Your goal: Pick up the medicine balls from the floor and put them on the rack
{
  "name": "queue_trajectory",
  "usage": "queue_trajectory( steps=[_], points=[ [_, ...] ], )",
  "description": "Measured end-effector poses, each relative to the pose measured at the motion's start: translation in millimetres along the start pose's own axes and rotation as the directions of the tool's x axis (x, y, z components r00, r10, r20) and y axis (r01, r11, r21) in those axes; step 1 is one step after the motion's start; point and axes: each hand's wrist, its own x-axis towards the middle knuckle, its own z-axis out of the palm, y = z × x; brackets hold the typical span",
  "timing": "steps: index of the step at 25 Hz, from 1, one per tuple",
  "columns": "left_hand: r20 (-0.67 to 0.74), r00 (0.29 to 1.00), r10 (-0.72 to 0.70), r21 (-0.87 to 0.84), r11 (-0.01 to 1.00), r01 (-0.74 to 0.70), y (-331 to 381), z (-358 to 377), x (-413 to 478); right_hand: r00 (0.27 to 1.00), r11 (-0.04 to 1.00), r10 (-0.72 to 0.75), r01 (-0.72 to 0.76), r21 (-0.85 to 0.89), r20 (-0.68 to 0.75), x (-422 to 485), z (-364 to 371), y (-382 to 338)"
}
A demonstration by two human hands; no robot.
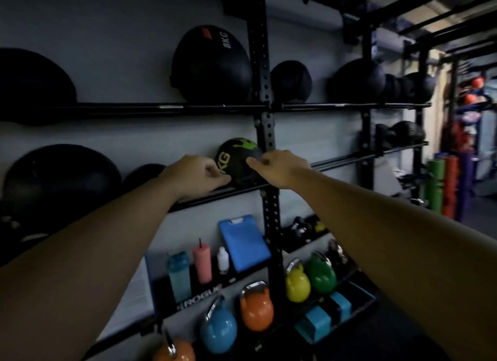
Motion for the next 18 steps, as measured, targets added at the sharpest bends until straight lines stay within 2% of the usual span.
queue_trajectory(
  steps=[4,9,11,15,18],
  points=[
    [0.119,0.989,0.091,0.008,0.996,-0.093,60,14,-36,0.991,0.989,0.133,-0.133,-0.061,-0.008,-88,-25,36],
    [0.134,0.959,0.25,-0.103,0.966,-0.237,161,38,-60,0.962,0.958,0.269,-0.273,-0.092,-0.051,-171,-75,92],
    [0.181,0.942,0.283,-0.131,0.956,-0.262,201,54,-69,0.947,0.943,0.318,-0.321,-0.082,-0.049,-203,-86,121],
    [0.204,0.929,0.31,-0.159,0.947,-0.28,283,113,-80,0.919,0.918,0.39,-0.393,-0.048,-0.052,-270,-95,188],
    [0.29,0.888,0.356,-0.185,0.932,-0.313,368,186,-98,0.87,0.869,0.493,-0.491,-0.064,0.024,-337,-96,273]
  ],
)
